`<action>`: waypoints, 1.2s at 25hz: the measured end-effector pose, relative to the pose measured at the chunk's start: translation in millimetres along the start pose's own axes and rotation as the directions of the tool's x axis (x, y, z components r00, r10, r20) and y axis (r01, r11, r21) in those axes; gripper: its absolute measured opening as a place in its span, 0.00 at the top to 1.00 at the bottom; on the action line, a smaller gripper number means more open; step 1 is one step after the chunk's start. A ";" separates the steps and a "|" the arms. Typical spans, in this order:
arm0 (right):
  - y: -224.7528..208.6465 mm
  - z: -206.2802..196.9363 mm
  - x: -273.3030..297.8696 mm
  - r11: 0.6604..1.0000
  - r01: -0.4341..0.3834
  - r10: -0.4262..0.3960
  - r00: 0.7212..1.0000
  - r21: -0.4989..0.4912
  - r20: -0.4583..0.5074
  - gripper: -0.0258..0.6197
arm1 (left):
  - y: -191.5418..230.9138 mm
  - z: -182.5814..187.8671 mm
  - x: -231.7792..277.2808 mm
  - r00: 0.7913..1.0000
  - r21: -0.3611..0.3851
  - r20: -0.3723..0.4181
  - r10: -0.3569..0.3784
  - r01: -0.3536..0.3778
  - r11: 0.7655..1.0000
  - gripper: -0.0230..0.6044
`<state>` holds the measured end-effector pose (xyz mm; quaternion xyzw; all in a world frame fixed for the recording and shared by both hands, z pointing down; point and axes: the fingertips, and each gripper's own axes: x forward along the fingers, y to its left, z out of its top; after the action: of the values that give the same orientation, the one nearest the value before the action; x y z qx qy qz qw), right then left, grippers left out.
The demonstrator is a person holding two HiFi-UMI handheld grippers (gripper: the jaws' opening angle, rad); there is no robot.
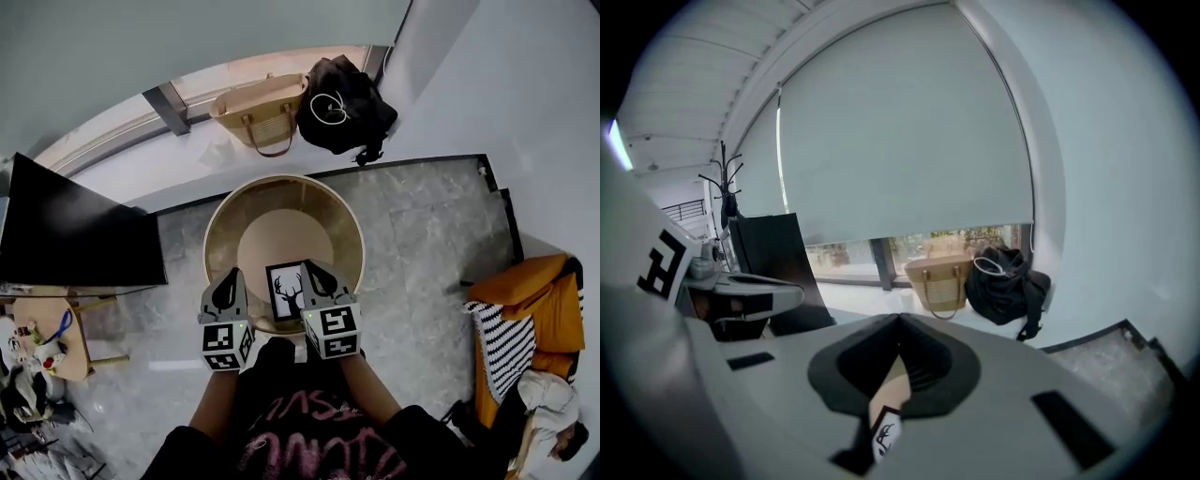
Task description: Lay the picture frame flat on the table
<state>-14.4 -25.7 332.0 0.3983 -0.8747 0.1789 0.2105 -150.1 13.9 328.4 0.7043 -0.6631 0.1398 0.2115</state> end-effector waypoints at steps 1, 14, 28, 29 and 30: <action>0.3 9.1 -5.5 1.000 0.006 -0.006 1.000 -0.003 0.018 0.93 | 1.1 7.3 -5.6 1.000 0.002 0.014 -0.002 0.002 1.000 0.95; 13.6 93.8 -51.1 0.994 0.052 -0.033 0.981 -0.094 0.192 0.93 | 8.3 93.1 -48.3 0.979 0.057 0.200 -0.029 0.018 0.998 0.95; 27.1 128.1 -78.7 0.989 0.077 -0.035 0.952 -0.127 0.306 0.93 | -3.8 131.5 -68.9 0.954 0.090 0.291 -0.069 0.044 0.995 0.95; 27.2 129.1 -80.3 0.989 0.079 -0.036 0.951 -0.126 0.309 0.93 | -3.8 135.1 -71.1 0.951 0.092 0.301 -0.070 0.045 0.995 0.95; 27.0 130.0 -81.5 0.989 0.081 -0.039 0.950 -0.125 0.311 0.93 | -3.9 139.4 -73.2 0.947 0.096 0.312 -0.071 0.043 0.994 0.95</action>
<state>-16.2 -20.8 176.2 0.4323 -0.8944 0.0480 0.1039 -163.9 10.6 171.6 0.7452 -0.6608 0.0484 0.0755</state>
